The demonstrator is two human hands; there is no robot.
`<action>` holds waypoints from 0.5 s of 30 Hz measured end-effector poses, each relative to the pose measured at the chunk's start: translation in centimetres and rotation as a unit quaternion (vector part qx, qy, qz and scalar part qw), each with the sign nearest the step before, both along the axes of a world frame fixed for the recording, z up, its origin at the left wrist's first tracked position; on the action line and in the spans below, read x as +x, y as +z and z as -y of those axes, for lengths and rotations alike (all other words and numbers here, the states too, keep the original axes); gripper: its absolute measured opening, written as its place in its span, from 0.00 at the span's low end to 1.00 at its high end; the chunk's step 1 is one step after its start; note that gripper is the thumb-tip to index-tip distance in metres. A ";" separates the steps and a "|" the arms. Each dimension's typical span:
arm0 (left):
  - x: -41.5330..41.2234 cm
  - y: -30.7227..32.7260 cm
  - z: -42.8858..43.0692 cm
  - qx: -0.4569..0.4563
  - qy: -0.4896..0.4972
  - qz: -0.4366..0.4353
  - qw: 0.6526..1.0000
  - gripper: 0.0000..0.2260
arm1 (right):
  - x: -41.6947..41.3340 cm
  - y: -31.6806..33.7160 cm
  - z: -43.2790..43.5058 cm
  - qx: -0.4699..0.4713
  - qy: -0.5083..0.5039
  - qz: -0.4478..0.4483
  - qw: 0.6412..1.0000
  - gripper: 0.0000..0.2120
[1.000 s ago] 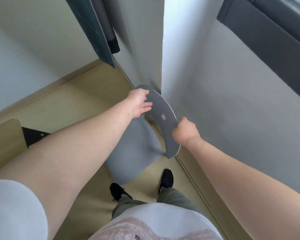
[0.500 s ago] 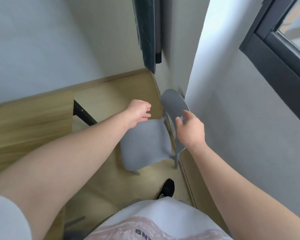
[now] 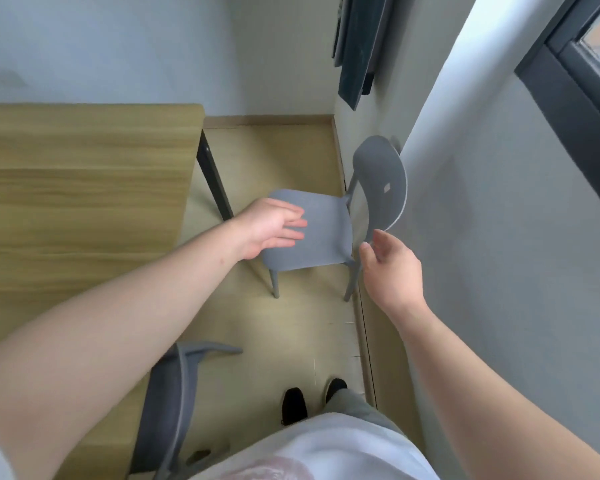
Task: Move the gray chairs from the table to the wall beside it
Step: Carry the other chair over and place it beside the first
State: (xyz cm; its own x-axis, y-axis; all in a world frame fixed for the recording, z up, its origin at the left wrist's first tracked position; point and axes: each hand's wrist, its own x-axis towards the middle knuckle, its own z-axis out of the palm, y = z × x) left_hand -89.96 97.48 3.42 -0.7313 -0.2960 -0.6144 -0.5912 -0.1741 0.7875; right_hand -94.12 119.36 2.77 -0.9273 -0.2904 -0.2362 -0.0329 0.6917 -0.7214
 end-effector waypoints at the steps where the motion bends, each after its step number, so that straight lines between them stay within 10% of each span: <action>1: 1.4 0.2 -0.1 -0.003 0.002 -0.001 1.000 0.15 | 1.1 0.0 -0.2 0.002 0.008 0.000 1.000 0.15; 15: 19.0 0.0 -6.4 -0.064 0.091 0.038 0.993 0.10 | 14.8 -1.7 -5.5 -0.046 0.086 0.044 0.994 0.21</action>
